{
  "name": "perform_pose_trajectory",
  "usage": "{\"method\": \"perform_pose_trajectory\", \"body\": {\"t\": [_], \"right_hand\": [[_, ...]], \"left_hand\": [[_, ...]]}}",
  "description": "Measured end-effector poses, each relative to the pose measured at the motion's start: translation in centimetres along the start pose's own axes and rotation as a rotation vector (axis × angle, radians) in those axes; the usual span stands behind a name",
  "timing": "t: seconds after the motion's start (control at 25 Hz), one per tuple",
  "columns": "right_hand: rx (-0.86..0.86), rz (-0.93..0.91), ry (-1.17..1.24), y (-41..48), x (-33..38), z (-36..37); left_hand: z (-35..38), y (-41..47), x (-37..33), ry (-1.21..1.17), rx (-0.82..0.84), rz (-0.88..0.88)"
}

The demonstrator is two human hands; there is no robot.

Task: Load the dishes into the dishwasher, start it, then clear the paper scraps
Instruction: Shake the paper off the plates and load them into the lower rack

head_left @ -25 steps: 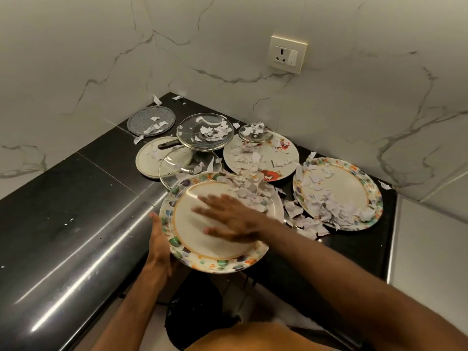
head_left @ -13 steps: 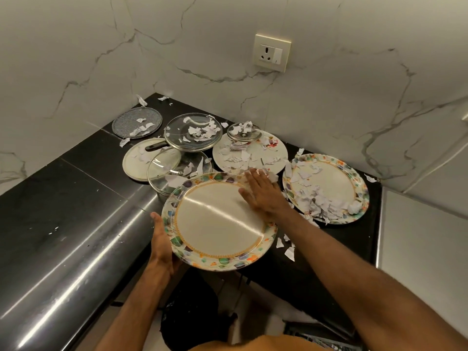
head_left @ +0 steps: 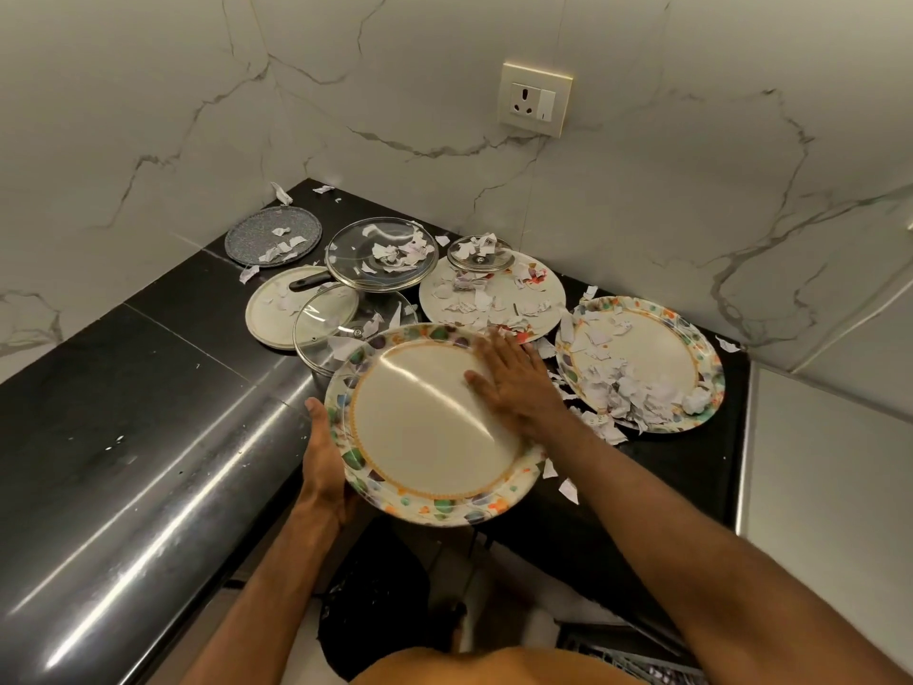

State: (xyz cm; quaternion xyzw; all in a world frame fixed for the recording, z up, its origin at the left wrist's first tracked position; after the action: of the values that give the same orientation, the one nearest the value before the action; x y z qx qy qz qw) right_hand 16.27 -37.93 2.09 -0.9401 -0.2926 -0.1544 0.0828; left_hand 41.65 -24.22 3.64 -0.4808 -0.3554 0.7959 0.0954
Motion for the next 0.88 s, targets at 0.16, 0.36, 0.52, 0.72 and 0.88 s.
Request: {"method": "perform_pose_trajectory", "body": {"t": [0.16, 0.36, 0.52, 0.72, 0.88], "right_hand": [[0.086, 0.173, 0.044, -4.7, 1.5, 0.5], [0.087, -0.262, 0.21, -10.4, 10.7, 0.8], [-0.128, 0.059, 0.227, -12.3, 6.5, 0.8], [-0.633, 0.628, 0.796, -15.3, 0.1, -1.8], [-0.839, 0.634, 1.011, -18.1, -3.2, -3.0]], "left_hand": [[0.9, 0.3, -0.1, -0.079, -0.058, 0.077], [5.5, 0.3, -0.2, -0.092, -0.077, 0.121], [6.6, 1.1, -0.9, -0.034, -0.056, 0.11], [7.5, 2.4, -1.7, 0.065, 0.168, 0.049], [11.1, 2.0, -0.4, 0.238, 0.401, -0.042]]}}
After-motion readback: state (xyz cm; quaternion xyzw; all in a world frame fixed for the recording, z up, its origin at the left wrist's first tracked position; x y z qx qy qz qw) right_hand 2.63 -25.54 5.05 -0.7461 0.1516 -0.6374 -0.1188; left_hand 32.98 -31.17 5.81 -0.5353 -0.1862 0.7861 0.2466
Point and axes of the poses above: each hand's wrist, its own y-axis towards the middle knuckle, its own z-axis out of the palm, x = y × z, the point moved 1 cm from there along y, towards the middle knuckle, and after that the axes turned 13 degrees about -z, right-handed, at the moved point
